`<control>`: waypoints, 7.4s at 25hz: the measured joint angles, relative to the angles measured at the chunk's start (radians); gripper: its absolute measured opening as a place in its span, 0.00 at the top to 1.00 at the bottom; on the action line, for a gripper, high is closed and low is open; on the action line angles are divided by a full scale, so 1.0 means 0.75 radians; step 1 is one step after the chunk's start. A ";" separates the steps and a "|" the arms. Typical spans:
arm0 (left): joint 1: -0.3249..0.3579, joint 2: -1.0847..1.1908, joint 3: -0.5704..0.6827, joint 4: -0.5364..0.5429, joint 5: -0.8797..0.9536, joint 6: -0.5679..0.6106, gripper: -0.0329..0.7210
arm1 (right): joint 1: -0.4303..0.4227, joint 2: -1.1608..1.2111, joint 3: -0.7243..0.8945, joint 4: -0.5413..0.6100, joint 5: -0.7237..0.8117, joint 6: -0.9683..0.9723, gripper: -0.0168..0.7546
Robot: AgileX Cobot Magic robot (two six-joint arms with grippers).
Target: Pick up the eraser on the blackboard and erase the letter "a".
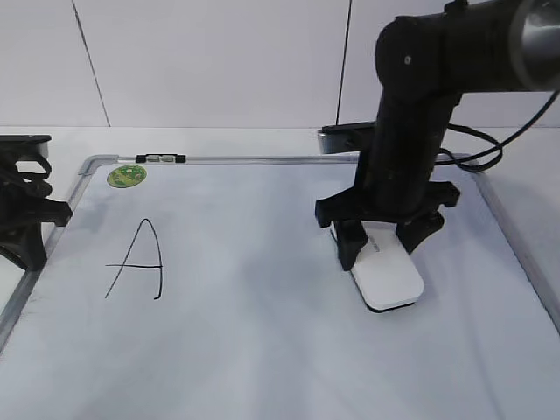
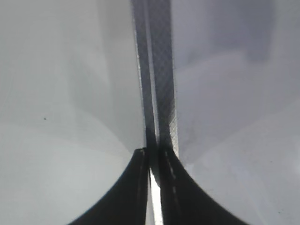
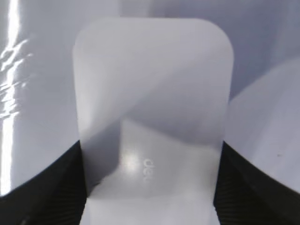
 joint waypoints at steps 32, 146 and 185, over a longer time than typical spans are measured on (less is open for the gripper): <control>0.000 0.000 0.000 0.007 0.002 0.000 0.92 | -0.527 -0.036 0.056 -0.077 0.016 -0.171 0.27; 0.003 -0.427 0.022 0.021 0.392 0.038 0.64 | -0.524 -0.732 0.142 0.096 0.137 -0.151 0.21; 0.003 -1.871 0.436 0.021 0.522 0.035 0.64 | -0.524 -2.232 0.949 0.039 0.180 -0.151 0.21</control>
